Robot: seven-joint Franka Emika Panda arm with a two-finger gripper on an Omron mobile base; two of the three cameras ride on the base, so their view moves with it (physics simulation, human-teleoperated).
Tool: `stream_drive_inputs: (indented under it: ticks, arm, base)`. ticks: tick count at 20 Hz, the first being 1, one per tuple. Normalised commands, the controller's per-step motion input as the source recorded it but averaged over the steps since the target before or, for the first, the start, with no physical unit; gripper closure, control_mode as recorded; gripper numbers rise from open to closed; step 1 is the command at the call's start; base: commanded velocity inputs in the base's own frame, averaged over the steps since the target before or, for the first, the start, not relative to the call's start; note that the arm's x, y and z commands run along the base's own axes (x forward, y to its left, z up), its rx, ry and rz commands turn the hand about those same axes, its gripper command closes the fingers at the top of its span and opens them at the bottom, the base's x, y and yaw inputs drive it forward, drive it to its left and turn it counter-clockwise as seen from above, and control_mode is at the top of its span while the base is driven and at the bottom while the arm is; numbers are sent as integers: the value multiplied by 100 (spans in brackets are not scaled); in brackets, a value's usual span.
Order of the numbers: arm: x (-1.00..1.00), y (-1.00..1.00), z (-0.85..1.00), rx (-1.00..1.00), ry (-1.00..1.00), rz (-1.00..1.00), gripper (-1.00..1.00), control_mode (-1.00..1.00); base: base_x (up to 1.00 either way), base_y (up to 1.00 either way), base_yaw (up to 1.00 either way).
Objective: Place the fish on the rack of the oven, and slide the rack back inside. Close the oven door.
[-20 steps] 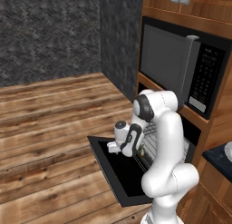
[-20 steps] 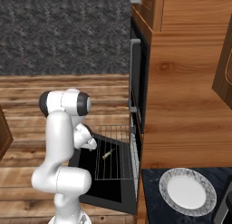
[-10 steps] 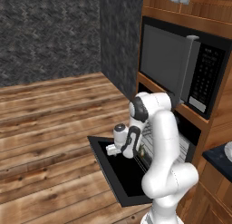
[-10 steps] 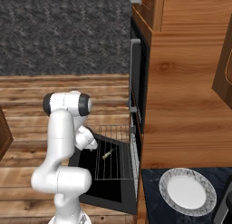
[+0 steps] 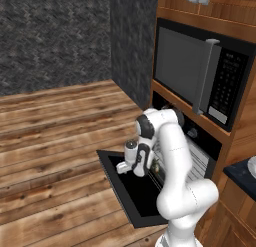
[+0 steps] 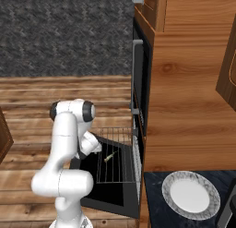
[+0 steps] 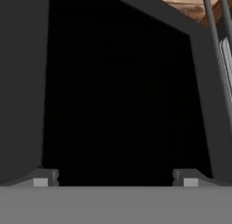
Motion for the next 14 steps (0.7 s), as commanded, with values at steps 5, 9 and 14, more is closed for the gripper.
stream_drive_inputs:
  ticks: [5,9,14]
  arm:
    - [48,3,-63,0,0,10,-100,-100]
    - [7,0,-17,0,0,5,-100,-100]
    - [0,-29,-1,0,0,2,-100,-100]
  base:
    - [0,0,0]
    - [0,0,0]
    - [0,0,0]
